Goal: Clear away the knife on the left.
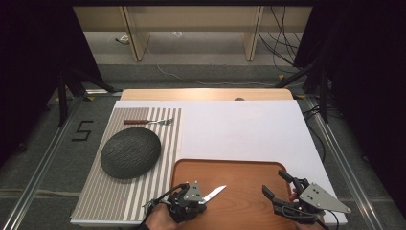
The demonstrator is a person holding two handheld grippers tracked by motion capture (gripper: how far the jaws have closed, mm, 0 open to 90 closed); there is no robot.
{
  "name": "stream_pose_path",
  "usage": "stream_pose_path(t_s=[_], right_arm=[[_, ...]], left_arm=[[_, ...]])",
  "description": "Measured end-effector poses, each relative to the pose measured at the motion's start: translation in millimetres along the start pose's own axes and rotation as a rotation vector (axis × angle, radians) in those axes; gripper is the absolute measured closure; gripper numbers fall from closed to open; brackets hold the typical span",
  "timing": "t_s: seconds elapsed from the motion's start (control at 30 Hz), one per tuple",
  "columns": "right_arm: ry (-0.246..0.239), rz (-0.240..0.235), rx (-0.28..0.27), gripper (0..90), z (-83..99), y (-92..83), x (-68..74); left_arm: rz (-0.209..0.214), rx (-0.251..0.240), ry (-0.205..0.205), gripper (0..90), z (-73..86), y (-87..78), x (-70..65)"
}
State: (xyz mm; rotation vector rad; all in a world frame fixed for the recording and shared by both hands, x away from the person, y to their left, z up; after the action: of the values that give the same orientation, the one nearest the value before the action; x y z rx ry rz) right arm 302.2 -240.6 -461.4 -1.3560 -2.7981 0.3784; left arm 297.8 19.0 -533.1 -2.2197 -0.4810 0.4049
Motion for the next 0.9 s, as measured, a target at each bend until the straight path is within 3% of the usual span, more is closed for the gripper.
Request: stream_pose_path(t_s=[0.27, 0.9], right_arm=[[-0.001, -0.002, 0.001, 27.4, 0.1, 0.2, 0.4], [0.000, -0.003, 0.001, 27.5, 0.1, 0.3, 0.7]], left_arm=[[-0.022, -0.006, -0.047, 89.6, 4.1, -4.9, 11.6], [-0.050, -0.025, -0.089, 89.7, 10.4, -12.5, 28.0]])
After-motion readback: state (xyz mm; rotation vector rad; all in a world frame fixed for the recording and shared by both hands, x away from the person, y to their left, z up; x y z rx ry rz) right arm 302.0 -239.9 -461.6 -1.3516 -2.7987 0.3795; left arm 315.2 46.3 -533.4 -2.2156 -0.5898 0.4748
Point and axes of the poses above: each handheld gripper's, and its own axes: y roughly forward along the jaws, z roughly out of its underside, x roughly to its left, the point moved 7 cm from there along y, roughly forward along the jaws, and after that the axes turned 3 degrees about -y, right-handed, at the moved point
